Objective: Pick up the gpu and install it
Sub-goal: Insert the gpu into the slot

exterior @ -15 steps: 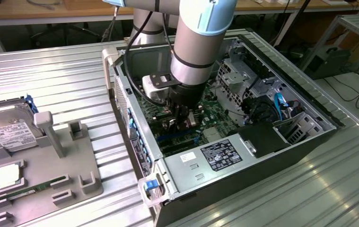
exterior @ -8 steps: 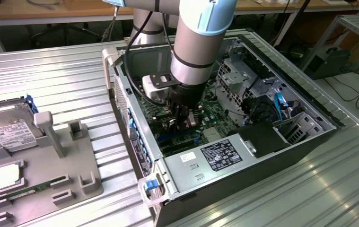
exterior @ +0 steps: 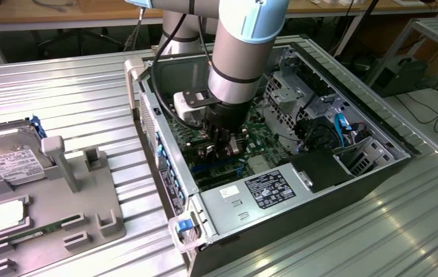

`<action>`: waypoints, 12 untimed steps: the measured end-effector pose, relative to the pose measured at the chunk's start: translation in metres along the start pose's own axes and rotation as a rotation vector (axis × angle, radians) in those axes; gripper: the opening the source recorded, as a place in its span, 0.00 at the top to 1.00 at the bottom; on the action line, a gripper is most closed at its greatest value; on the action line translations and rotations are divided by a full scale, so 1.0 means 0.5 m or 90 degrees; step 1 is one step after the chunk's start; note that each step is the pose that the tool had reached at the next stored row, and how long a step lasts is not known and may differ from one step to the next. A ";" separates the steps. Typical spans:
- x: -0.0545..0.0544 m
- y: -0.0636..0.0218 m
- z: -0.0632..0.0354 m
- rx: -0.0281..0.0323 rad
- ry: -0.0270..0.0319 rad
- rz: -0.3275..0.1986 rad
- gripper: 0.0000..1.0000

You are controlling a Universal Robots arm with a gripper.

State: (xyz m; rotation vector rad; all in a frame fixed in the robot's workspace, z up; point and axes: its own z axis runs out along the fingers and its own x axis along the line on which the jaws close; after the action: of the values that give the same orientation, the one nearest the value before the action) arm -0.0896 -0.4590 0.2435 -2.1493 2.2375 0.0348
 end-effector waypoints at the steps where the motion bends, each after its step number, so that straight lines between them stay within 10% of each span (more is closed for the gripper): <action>1: 0.000 0.000 0.000 0.0000 0.0000 0.000 0.72; 12: 0.001 0.001 0.012 -0.0003 0.0003 0.000 0.72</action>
State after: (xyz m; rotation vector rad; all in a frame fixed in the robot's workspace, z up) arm -0.0902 -0.4590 0.2373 -2.1498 2.2379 0.0349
